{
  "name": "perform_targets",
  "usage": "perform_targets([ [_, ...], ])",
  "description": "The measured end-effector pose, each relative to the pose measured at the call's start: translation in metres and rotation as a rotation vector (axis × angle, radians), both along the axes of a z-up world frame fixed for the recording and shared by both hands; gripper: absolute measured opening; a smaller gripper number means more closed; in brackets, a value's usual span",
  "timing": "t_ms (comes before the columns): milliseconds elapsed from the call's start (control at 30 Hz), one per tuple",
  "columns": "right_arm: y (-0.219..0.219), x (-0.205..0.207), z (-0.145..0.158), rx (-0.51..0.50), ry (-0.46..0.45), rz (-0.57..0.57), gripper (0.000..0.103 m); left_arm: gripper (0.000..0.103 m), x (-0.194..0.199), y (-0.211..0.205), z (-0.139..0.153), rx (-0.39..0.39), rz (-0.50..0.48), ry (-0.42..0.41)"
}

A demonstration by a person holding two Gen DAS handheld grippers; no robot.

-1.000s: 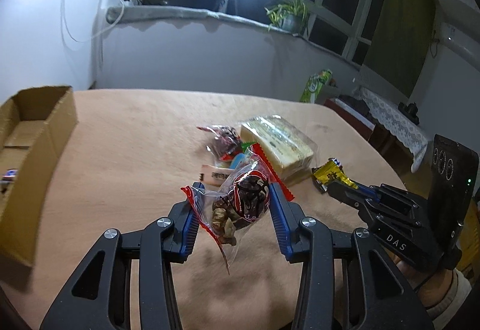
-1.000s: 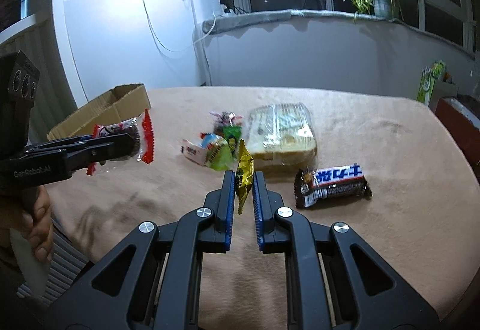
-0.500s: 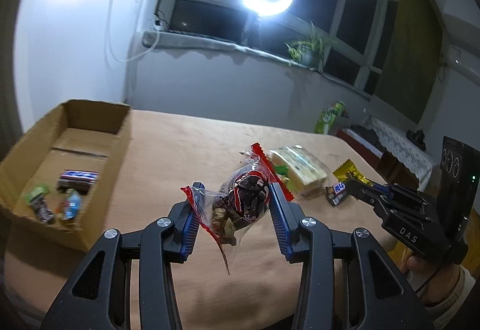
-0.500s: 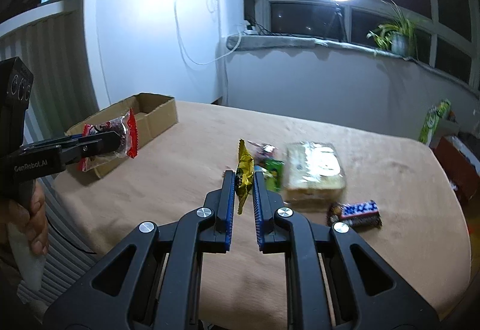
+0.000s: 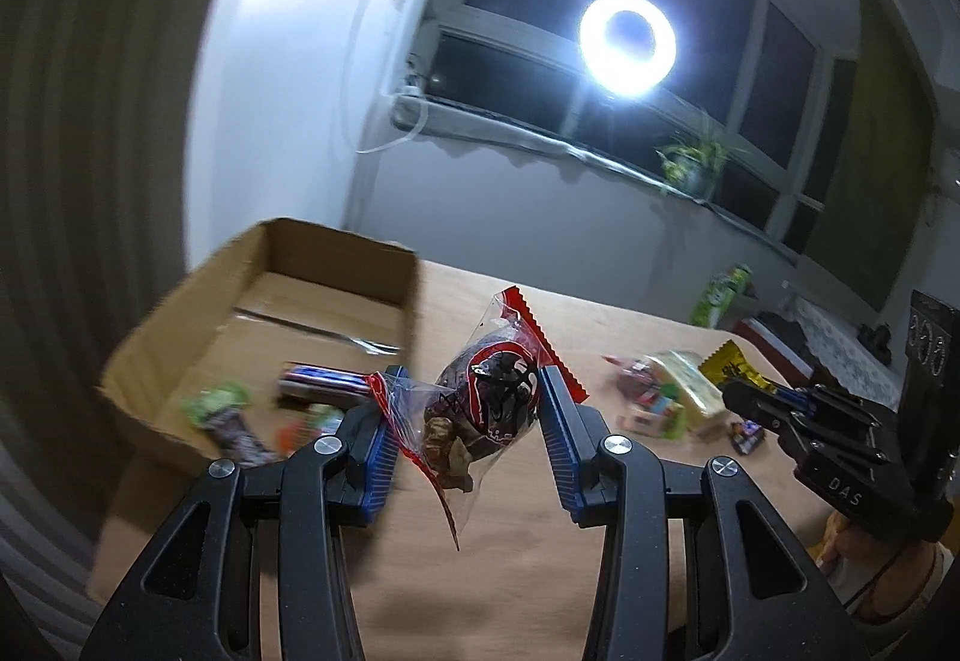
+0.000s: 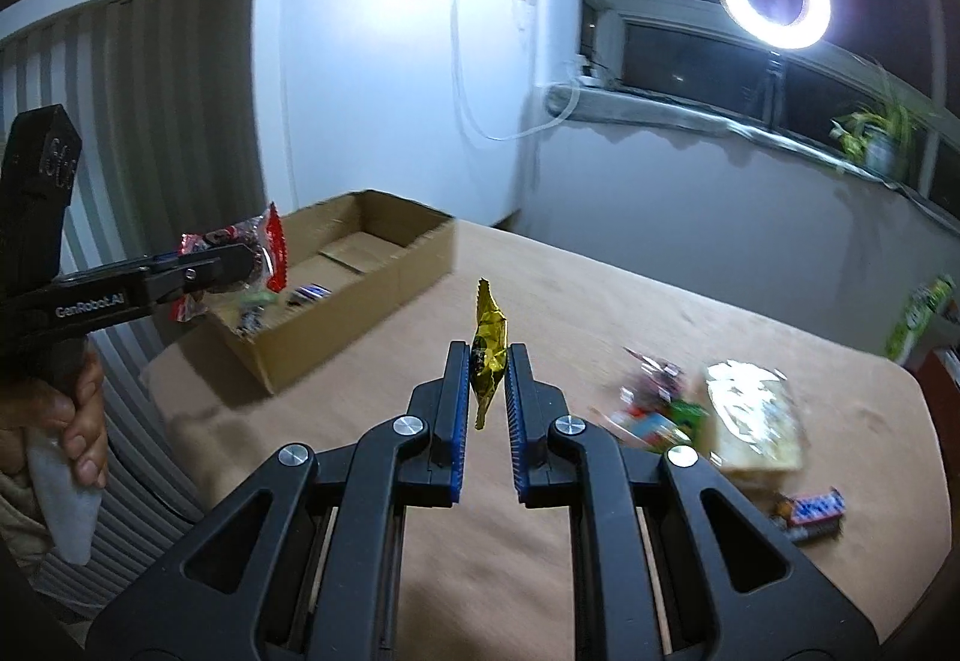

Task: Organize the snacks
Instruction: 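Carry the yellow packet and candy bag into the box and open both grippers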

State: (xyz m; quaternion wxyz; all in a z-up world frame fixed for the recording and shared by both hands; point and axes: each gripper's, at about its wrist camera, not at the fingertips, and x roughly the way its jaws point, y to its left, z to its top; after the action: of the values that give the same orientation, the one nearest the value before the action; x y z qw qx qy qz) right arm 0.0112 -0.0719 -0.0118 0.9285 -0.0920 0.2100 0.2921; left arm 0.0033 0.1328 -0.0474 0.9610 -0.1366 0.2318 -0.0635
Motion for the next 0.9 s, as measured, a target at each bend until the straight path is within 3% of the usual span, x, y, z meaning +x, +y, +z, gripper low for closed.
perform_targets([
  [400, 0.102, 0.025, 0.001, -0.013, -0.006, 0.182, 0.012, 0.042, 0.013, 0.058, -0.014, 0.008, 0.129, 0.035],
  [800, 0.156, 0.066, 0.007, 0.01, -0.038, 0.235, 0.012, 0.042, 0.035, 0.08, -0.029, 0.008, 0.146, 0.077],
  [867, 0.162, 0.075, 0.002, -0.001, -0.013, 0.239, 0.017, 0.045, 0.039, 0.078, -0.032, 0.031, 0.156, 0.095],
  [900, 0.162, 0.076, -0.001, 0.0, -0.009, 0.232, 0.029, 0.053, 0.039, 0.077, -0.034, 0.05, 0.177, 0.103],
])
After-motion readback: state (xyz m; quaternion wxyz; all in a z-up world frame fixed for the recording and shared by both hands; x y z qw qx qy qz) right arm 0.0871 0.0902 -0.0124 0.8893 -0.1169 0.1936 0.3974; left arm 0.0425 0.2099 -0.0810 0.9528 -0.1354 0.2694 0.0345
